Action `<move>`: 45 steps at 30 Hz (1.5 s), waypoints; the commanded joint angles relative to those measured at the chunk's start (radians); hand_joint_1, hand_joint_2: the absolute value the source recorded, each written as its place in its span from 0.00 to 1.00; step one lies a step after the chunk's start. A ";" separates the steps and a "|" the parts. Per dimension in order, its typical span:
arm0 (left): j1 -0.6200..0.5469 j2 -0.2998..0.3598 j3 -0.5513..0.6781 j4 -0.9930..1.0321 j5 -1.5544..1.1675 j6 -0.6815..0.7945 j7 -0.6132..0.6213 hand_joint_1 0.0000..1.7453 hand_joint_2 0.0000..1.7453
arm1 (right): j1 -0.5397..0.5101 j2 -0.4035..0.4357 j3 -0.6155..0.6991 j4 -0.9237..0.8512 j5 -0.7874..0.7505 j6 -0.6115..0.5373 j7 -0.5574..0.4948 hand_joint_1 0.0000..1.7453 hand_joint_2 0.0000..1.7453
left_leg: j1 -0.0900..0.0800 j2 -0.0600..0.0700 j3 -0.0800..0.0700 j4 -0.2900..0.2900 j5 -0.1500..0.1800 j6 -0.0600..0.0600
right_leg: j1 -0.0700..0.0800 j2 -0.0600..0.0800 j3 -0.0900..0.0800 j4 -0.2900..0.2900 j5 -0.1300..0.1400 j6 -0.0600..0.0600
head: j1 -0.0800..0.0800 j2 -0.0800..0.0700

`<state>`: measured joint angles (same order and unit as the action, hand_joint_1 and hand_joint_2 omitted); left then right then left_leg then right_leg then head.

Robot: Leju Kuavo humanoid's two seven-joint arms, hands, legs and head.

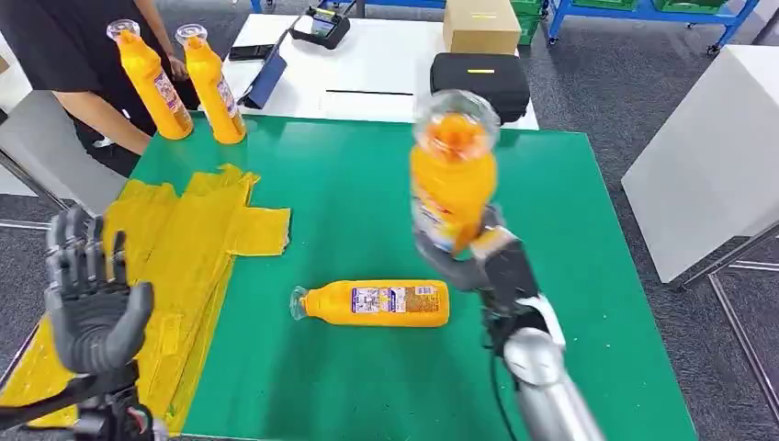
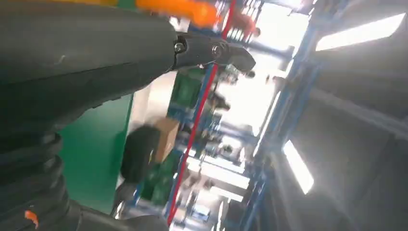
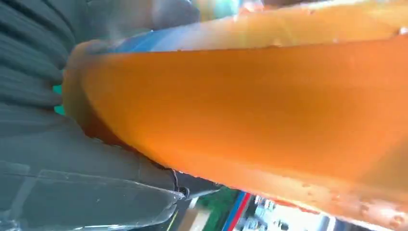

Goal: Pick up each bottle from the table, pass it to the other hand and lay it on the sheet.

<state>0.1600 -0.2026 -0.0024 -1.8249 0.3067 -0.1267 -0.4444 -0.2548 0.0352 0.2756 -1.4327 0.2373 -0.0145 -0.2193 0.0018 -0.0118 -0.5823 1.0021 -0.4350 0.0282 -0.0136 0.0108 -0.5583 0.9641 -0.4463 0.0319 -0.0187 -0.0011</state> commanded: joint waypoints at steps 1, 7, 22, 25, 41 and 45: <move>-0.117 0.075 -0.162 0.163 0.015 -0.007 0.050 0.00 1.00 | -0.201 0.194 0.285 0.323 0.024 -0.059 0.108 1.00 1.00 | 0.000 0.007 0.004 -0.002 0.000 -0.003 | 0.000 0.005 0.002 0.000 0.001 -0.003 | 0.000 0.000; -0.185 0.081 -0.253 0.207 0.056 -0.015 0.105 0.00 1.00 | -0.204 0.208 0.329 0.389 0.039 -0.101 0.139 1.00 1.00 | 0.000 -0.001 0.001 -0.001 0.000 -0.001 | 0.000 -0.002 0.001 0.000 0.000 -0.001 | 0.001 0.000; -0.228 0.057 -0.310 0.199 0.021 -0.002 0.162 0.00 1.00 | -0.191 0.230 0.348 0.364 0.175 -0.047 0.250 1.00 1.00 | 0.000 -0.001 0.000 0.000 -0.001 -0.001 | 0.000 -0.001 0.000 0.000 -0.001 -0.001 | 0.001 0.000; -0.214 0.046 -0.296 0.193 0.008 -0.009 0.163 0.00 1.00 | -0.180 0.240 0.366 0.356 0.238 -0.035 0.262 1.00 1.00 | 0.000 0.000 0.000 0.000 -0.001 -0.001 | 0.000 -0.001 0.000 0.000 -0.001 -0.001 | 0.000 0.000; -0.220 0.033 -0.287 0.193 -0.018 -0.034 0.174 0.00 1.00 | -0.107 0.115 0.608 0.247 0.478 -0.013 0.326 1.00 1.00 | 0.000 -0.003 -0.001 -0.001 0.000 -0.001 | 0.000 -0.003 0.000 -0.001 0.000 -0.001 | 0.000 0.000; -0.227 0.031 -0.279 0.211 -0.011 -0.030 0.177 0.00 1.00 | -0.081 0.091 0.628 0.227 0.495 -0.004 0.325 1.00 1.00 | 0.000 -0.005 0.001 -0.002 0.000 -0.002 | 0.001 -0.006 0.002 -0.002 -0.002 -0.002 | 0.000 0.000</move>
<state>0.0352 -0.1652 -0.2522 -1.6815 0.2972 -0.1659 -0.2872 -0.3933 0.2109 0.6840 -1.2158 0.6825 -0.0721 0.1179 0.0014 -0.0119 -0.5852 1.0024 -0.4350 0.0282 -0.0140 0.0109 -0.5622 0.9642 -0.4463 0.0321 -0.0183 -0.0011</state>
